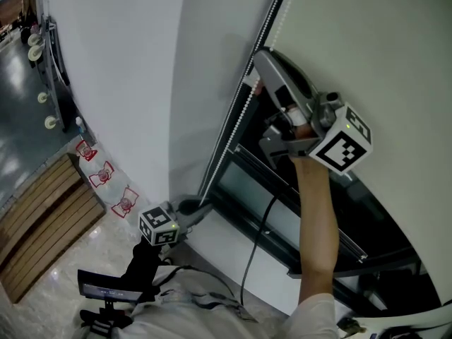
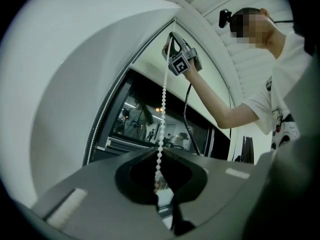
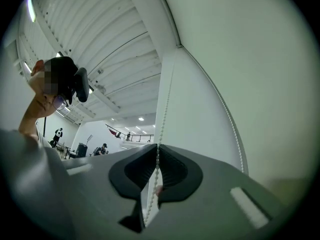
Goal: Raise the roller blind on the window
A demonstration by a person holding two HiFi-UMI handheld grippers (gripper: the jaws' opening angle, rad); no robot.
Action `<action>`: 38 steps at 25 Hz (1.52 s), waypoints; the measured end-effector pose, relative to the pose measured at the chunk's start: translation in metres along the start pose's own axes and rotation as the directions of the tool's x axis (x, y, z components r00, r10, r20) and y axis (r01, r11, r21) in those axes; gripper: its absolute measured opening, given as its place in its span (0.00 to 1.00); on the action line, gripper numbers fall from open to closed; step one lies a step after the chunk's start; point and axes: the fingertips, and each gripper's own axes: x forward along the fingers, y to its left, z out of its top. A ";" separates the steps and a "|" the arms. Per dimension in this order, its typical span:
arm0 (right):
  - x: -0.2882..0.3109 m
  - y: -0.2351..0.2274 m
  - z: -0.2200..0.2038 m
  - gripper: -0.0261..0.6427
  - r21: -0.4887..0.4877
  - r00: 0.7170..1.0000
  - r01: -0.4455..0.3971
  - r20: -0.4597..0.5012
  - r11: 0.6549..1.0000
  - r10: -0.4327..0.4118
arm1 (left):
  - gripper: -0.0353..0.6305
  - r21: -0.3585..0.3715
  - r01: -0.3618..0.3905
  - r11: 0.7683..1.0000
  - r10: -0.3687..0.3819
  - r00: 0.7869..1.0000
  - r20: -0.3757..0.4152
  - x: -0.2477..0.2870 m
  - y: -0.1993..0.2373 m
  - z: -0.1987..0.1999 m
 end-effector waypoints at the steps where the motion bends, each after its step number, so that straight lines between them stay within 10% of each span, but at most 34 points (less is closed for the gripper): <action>1: -0.002 0.002 -0.001 0.06 -0.001 1.000 0.004 0.002 1.000 -0.004 | 0.05 -0.001 0.002 1.000 -0.002 1.000 -0.002 -0.001 0.000 -0.002; 20: -0.023 0.019 -0.085 0.06 0.055 0.992 0.046 -0.117 0.997 -0.039 | 0.05 0.010 0.019 1.000 -0.019 1.000 -0.002 0.005 -0.005 0.006; 38: -0.085 0.040 -0.265 0.06 0.196 0.920 0.155 -0.385 0.968 -0.070 | 0.05 0.010 0.017 1.000 -0.017 1.000 -0.013 0.003 -0.004 0.005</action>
